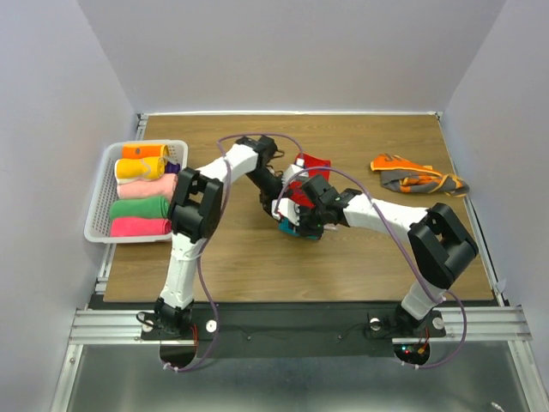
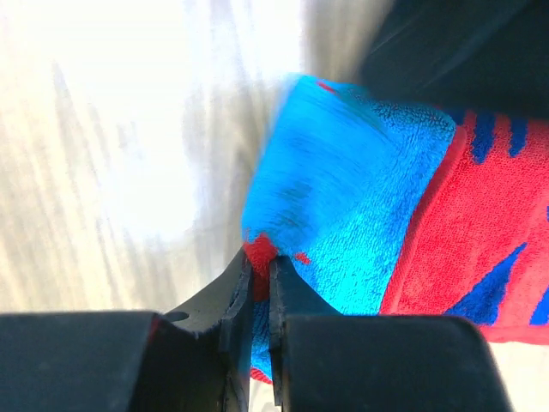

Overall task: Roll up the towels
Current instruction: Roll the towel

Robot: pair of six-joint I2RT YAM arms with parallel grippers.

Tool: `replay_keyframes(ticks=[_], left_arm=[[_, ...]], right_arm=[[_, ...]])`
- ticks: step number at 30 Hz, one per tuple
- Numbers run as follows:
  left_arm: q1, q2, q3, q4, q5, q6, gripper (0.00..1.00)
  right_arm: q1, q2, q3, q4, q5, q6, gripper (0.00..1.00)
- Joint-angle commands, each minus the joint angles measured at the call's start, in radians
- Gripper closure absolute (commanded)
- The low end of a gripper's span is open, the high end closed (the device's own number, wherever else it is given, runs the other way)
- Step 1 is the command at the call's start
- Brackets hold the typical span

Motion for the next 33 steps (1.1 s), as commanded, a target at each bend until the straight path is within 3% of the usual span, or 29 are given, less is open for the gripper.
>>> replay_keyframes(ticks=[1, 6, 9, 14, 18, 23, 26, 33], left_arm=[[0.093, -0.139, 0.056, 0.014, -0.05, -0.013, 0.44], [0.237, -0.28, -0.022, 0.131, -0.048, -0.085, 0.43], [0.303, -0.43, -0.21, 0.293, -0.033, -0.131, 0.42], [0.287, -0.744, -0.54, 0.523, -0.106, -0.1, 0.37], [0.216, -1.008, -0.797, 0.645, -0.241, 0.013, 0.35], [-0.075, -1.19, -1.102, 0.861, -0.451, 0.115, 0.3], [-0.239, -1.173, -1.158, 0.967, -0.529, 0.107, 0.29], [-0.402, -0.997, -1.13, 1.074, -0.608, 0.098, 0.23]], right_arm=[[-0.003, -0.021, 0.034, -0.132, -0.09, -0.005, 0.99], [-0.014, -0.014, 0.054, -0.187, -0.161, 0.05, 0.99], [-0.046, 0.031, 0.095, -0.239, -0.259, 0.095, 1.0], [-0.109, 0.147, 0.207, -0.4, -0.458, 0.112, 0.99], [-0.18, 0.25, 0.324, -0.529, -0.585, 0.076, 0.99], [-0.226, 0.405, 0.417, -0.705, -0.691, -0.017, 0.97], [-0.246, 0.465, 0.465, -0.767, -0.736, -0.057, 0.97], [-0.289, 0.591, 0.538, -0.89, -0.765, -0.132, 0.94]])
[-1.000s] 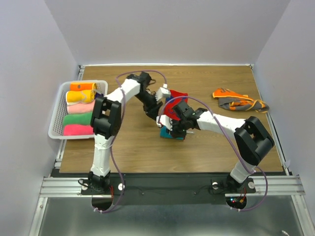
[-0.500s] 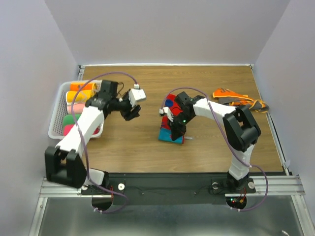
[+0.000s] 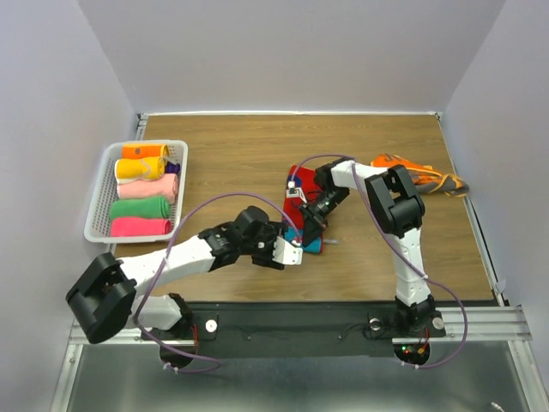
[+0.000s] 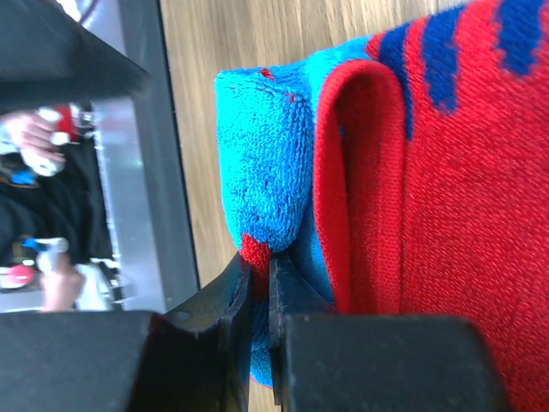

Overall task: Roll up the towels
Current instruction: Roll the towel

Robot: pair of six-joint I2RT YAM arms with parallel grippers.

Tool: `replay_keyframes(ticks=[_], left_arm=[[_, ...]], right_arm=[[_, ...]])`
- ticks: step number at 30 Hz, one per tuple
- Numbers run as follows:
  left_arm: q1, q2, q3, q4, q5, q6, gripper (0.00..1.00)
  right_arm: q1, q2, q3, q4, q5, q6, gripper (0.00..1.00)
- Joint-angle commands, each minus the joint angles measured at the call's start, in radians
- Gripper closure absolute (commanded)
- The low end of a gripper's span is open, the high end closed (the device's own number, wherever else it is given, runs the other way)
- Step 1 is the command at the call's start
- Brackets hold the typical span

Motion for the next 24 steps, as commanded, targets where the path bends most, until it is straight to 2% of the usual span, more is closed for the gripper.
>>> replay_keyframes(ticks=[1, 3, 5, 9, 14, 16, 18, 19, 20, 21, 24], left_arm=[[-0.083, 0.061, 0.022, 0.157, -0.086, 0.027, 0.21], [-0.114, 0.097, 0.02, 0.185, -0.116, 0.03, 0.2], [-0.14, 0.158, 0.02, 0.223, -0.158, 0.035, 0.12], [-0.154, 0.262, 0.025, 0.321, -0.27, 0.044, 0.12], [-0.154, 0.325, 0.06, 0.368, -0.271, 0.05, 0.12], [-0.154, 0.366, 0.074, 0.371, -0.311, 0.041, 0.16], [-0.154, 0.396, 0.086, 0.357, -0.316, 0.038, 0.25], [-0.154, 0.403, 0.092, 0.336, -0.314, 0.038, 0.33], [-0.154, 0.41, 0.095, 0.316, -0.31, 0.036, 0.33], [-0.154, 0.411, 0.098, 0.3, -0.301, 0.015, 0.43], [-0.154, 0.413, 0.13, 0.163, -0.25, -0.013, 0.6]], right_arm=[[-0.016, 0.041, 0.044, -0.119, -0.045, -0.071, 0.94], [-0.02, 0.053, 0.056, -0.134, -0.047, -0.079, 0.93], [-0.02, 0.064, 0.064, -0.143, -0.05, -0.082, 0.93], [-0.022, 0.077, 0.087, -0.157, -0.032, -0.079, 0.92], [-0.02, 0.109, 0.118, -0.191, -0.024, -0.087, 0.91], [-0.02, 0.109, 0.119, -0.191, -0.022, -0.087, 0.91], [-0.02, 0.112, 0.125, -0.191, -0.025, -0.077, 0.9], [-0.02, 0.112, 0.128, -0.191, -0.024, -0.076, 0.9], [-0.02, 0.112, 0.13, -0.191, -0.025, -0.074, 0.9], [-0.02, 0.11, 0.138, -0.191, -0.025, -0.07, 0.9], [-0.027, 0.101, 0.17, -0.188, -0.025, -0.045, 0.82]])
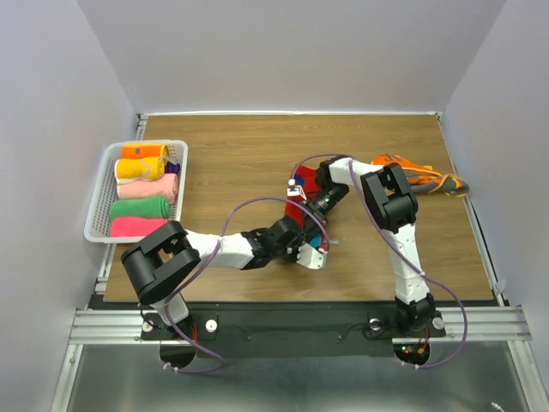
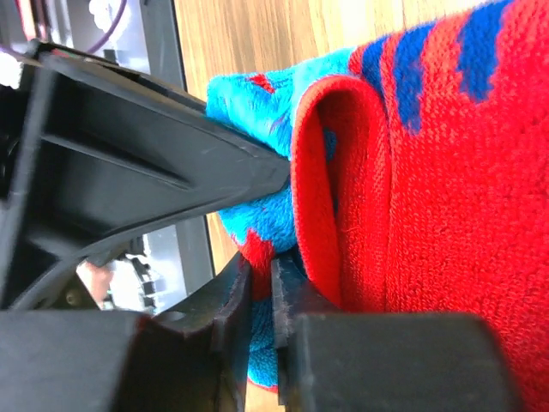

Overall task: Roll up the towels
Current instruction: Roll the towel

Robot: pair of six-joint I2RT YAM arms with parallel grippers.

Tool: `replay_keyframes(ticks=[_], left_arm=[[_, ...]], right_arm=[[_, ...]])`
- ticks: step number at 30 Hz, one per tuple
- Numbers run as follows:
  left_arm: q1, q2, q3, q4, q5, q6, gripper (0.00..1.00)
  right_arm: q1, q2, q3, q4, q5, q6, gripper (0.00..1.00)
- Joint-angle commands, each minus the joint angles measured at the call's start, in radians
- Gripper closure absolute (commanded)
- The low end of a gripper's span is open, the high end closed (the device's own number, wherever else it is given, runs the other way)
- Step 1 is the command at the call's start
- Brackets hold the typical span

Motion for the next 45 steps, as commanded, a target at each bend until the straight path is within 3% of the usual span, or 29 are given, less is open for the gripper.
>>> replay_keyframes(ticks=[1, 4, 5, 6, 9, 11, 17, 21, 22, 25, 27, 32, 35, 39, 45], left_arm=[[-0.003, 0.009, 0.066, -0.193, 0.062, -0.072, 0.67], [-0.003, 0.034, 0.107, -0.311, 0.114, -0.133, 0.78], [-0.003, 0.043, 0.119, -0.338, 0.123, -0.147, 0.79], [-0.003, 0.054, 0.133, -0.371, 0.14, -0.161, 0.8], [0.001, 0.095, 0.184, -0.471, 0.227, -0.228, 0.79], [0.005, 0.1, 0.208, -0.522, 0.273, -0.254, 0.73], [0.085, 0.175, 0.338, -0.686, 0.464, -0.32, 0.71], [0.158, 0.271, 0.457, -0.786, 0.562, -0.322, 0.71], [0.175, 0.319, 0.484, -0.81, 0.617, -0.317, 0.71], [0.253, 0.421, 0.618, -0.945, 0.698, -0.259, 0.7], [0.273, 0.474, 0.673, -0.99, 0.72, -0.238, 0.69], [0.33, 0.649, 0.857, -1.154, 0.764, -0.155, 0.69], [0.361, 0.699, 0.903, -1.195, 0.781, -0.112, 0.68], [0.39, 0.744, 0.963, -1.237, 0.783, -0.089, 0.68], [0.418, 0.795, 1.031, -1.295, 0.771, -0.043, 0.66]], right_arm=[[-0.012, -0.016, 0.075, -0.034, 0.008, 0.016, 0.72], [-0.044, -0.033, 0.194, -0.034, 0.027, 0.08, 0.44], [-0.056, -0.034, 0.23, -0.034, 0.034, 0.1, 0.17], [-0.068, -0.034, 0.28, -0.034, 0.065, 0.122, 0.1], [-0.146, -0.051, 0.449, -0.031, 0.114, 0.201, 0.03], [-0.189, -0.071, 0.539, -0.028, 0.117, 0.224, 0.0], [-0.361, -0.281, 0.535, 0.008, 0.108, 0.252, 0.0], [-0.368, -0.514, 0.326, 0.069, 0.22, 0.16, 0.0], [-0.369, -0.575, 0.208, 0.102, 0.234, 0.166, 0.0], [-0.368, -0.816, 0.025, 0.199, 0.283, 0.165, 0.0], [-0.363, -0.893, -0.049, 0.236, 0.312, 0.16, 0.0], [-0.178, -1.06, -0.3, 0.36, 0.491, 0.178, 0.0], [0.072, -1.12, -0.466, 0.524, 0.724, 0.254, 0.0], [0.253, -1.073, -0.597, 0.717, 0.923, 0.294, 0.0], [0.398, -0.978, -0.727, 1.004, 1.051, 0.245, 0.02]])
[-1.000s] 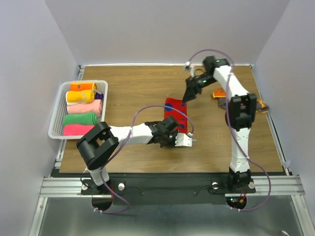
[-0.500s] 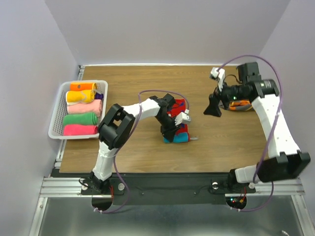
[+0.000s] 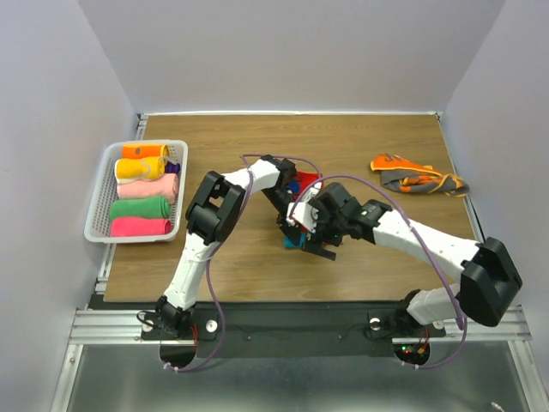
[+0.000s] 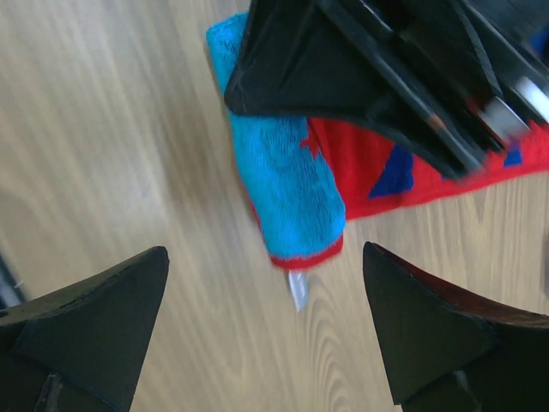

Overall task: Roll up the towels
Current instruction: Roll the towel

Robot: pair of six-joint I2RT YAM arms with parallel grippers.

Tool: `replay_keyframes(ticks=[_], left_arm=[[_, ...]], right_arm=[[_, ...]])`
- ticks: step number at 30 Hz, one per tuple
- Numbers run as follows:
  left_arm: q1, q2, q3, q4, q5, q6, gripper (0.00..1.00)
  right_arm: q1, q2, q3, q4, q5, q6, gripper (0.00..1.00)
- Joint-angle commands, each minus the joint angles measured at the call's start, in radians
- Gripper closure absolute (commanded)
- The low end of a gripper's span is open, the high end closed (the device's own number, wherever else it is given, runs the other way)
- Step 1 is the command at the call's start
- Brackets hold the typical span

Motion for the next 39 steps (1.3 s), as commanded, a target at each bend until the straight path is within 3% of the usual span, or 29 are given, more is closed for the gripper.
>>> replay_keyframes(ticks=[1, 9, 13, 15, 21, 23, 27, 28, 29, 31, 35, 38, 39], left_arm=[[0.026, 0.103, 0.013, -0.04, -0.245, 0.115, 0.66], [0.027, 0.111, 0.041, -0.031, -0.253, 0.109, 0.62], [0.03, 0.111, 0.043, -0.027, -0.256, 0.106, 0.61], [0.03, 0.106, 0.039, -0.025, -0.254, 0.106, 0.6], [0.049, 0.046, 0.015, -0.005, -0.248, 0.085, 0.52], [0.07, -0.01, 0.001, 0.01, -0.236, 0.066, 0.47], [0.122, -0.145, -0.016, 0.032, -0.214, 0.022, 0.34], [0.137, -0.203, -0.014, 0.032, -0.214, 0.014, 0.26], [0.169, -0.23, -0.002, 0.027, -0.216, 0.008, 0.08], [0.208, -0.274, 0.018, 0.021, -0.228, -0.009, 0.01], [0.308, -0.375, 0.087, 0.025, -0.289, -0.053, 0.01], [0.412, -0.512, 0.076, 0.136, -0.334, -0.103, 0.01], [0.446, -0.573, -0.012, 0.301, -0.345, -0.192, 0.01]], right_arm=[[0.081, 0.072, -0.026, 0.29, 0.146, -0.016, 0.03], [0.106, 0.189, -0.093, 0.419, 0.157, -0.06, 0.08], [0.105, 0.223, -0.115, 0.451, 0.151, -0.06, 0.17], [0.105, 0.226, -0.126, 0.46, 0.148, -0.063, 0.28], [0.1, 0.201, -0.155, 0.462, 0.082, -0.043, 0.72], [0.097, 0.189, -0.166, 0.456, 0.048, -0.052, 0.99], [0.08, 0.192, -0.152, 0.398, -0.022, -0.054, 1.0], [0.073, 0.191, -0.149, 0.387, -0.05, -0.057, 0.99], [0.072, 0.189, -0.143, 0.373, -0.059, -0.056, 0.99], [0.071, 0.191, -0.135, 0.359, -0.082, -0.057, 0.99], [0.066, 0.203, -0.109, 0.334, -0.108, -0.053, 0.99], [0.046, 0.226, -0.068, 0.302, -0.151, -0.033, 0.99], [0.036, 0.234, -0.055, 0.279, -0.171, -0.023, 0.99]])
